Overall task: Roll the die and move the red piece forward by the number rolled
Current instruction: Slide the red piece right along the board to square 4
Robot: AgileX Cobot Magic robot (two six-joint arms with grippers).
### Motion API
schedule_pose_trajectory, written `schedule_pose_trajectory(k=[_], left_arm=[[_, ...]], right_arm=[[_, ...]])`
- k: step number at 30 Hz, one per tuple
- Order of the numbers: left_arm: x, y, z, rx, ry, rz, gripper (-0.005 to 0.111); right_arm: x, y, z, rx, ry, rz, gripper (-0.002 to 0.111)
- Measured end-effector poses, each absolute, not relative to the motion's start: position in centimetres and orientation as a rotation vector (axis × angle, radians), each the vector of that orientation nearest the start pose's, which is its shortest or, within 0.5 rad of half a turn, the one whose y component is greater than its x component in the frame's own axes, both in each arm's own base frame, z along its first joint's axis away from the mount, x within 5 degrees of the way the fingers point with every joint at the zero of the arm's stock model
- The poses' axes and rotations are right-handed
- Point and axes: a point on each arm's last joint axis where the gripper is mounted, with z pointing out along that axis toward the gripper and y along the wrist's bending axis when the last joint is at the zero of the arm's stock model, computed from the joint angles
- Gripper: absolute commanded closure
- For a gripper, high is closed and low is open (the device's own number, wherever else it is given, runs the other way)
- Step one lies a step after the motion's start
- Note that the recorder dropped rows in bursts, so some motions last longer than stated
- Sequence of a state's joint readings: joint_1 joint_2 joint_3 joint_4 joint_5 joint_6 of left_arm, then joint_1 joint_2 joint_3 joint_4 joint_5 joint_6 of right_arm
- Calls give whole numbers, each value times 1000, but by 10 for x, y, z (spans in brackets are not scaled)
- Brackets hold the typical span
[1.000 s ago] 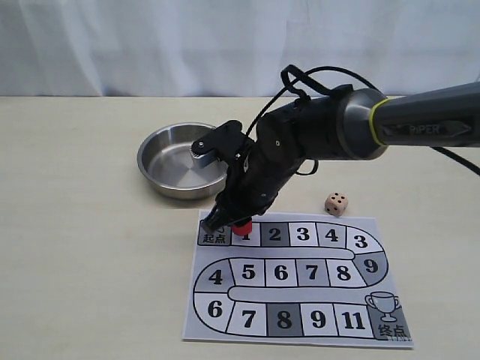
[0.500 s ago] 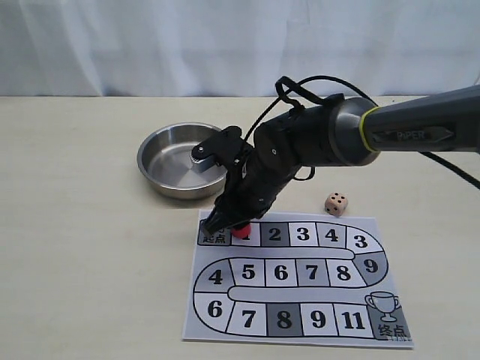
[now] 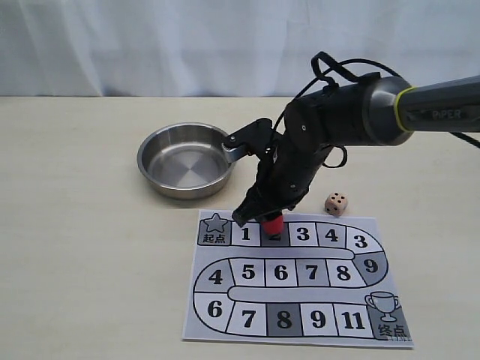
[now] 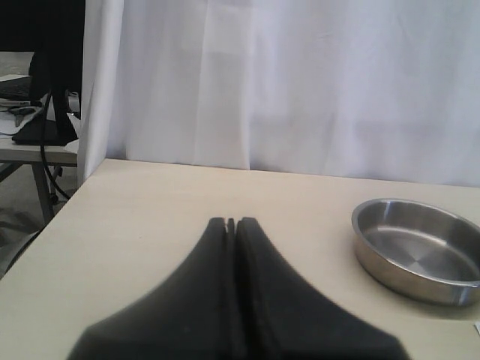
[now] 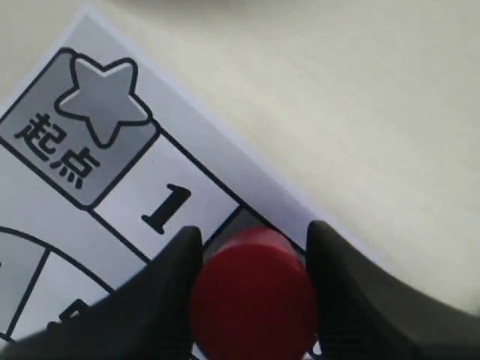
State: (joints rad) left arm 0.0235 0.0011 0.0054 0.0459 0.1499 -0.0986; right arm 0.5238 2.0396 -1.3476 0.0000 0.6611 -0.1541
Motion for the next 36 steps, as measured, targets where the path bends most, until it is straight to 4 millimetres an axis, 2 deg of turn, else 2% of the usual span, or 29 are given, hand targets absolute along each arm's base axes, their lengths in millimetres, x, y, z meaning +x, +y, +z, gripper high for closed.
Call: schedule_pose_trajectory(k=[5, 10, 14, 15, 18, 20, 24, 31, 36], left_arm=[[57, 2, 198, -68, 1638, -17, 107], [57, 2, 198, -68, 1638, -17, 107], [57, 2, 198, -68, 1638, -17, 107], [57, 2, 198, -68, 1638, -17, 107], [57, 2, 198, -68, 1638, -17, 107], [57, 2, 198, -68, 1638, -17, 107], [57, 2, 198, -68, 1638, -17, 107], [57, 2, 198, -68, 1638, -17, 107], [57, 2, 198, -68, 1638, -17, 107]], right_arm=[[346, 199, 135, -948, 2675, 79, 104], [346, 197, 134, -936, 2643, 85, 104], [345, 193, 152, -921, 2612, 85, 104], [345, 189, 160, -905, 2604, 86, 104], [347, 175, 168, -859, 2616, 77, 104], [347, 163, 165, -830, 2645, 66, 104], [341, 152, 152, -814, 2682, 54, 104], [330, 147, 132, -801, 2636, 63, 104], [331, 148, 132, -799, 2627, 65, 104]])
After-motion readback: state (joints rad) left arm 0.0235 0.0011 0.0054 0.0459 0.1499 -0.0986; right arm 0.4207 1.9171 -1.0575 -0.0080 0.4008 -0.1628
